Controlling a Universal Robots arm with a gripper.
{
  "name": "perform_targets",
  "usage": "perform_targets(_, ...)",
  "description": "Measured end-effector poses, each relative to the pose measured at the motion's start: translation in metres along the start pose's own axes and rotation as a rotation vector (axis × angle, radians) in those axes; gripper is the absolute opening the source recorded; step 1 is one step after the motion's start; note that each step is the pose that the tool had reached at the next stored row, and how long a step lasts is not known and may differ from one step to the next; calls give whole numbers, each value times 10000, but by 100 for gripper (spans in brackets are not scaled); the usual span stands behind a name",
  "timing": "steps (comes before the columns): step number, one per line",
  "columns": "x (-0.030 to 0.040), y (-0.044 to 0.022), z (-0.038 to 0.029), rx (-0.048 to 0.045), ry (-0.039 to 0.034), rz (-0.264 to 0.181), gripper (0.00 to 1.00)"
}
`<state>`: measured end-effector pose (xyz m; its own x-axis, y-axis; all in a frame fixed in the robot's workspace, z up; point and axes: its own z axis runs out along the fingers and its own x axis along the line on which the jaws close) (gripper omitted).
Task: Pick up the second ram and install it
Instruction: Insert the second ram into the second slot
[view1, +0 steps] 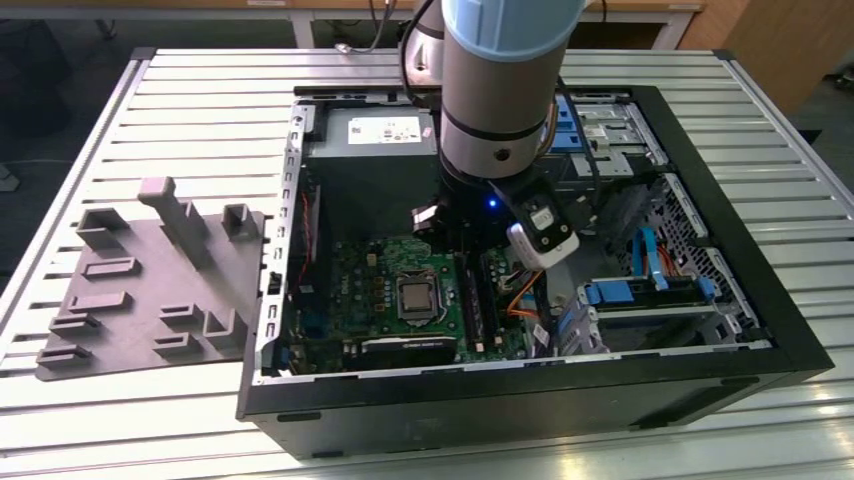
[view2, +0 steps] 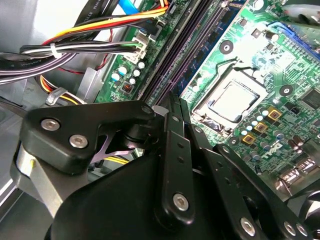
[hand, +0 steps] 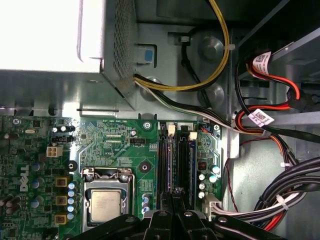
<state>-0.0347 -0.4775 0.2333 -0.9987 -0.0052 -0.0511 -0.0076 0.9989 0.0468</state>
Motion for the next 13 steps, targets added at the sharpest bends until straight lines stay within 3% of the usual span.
perform_targets(13,1,-1,24,-53,0,2,12)
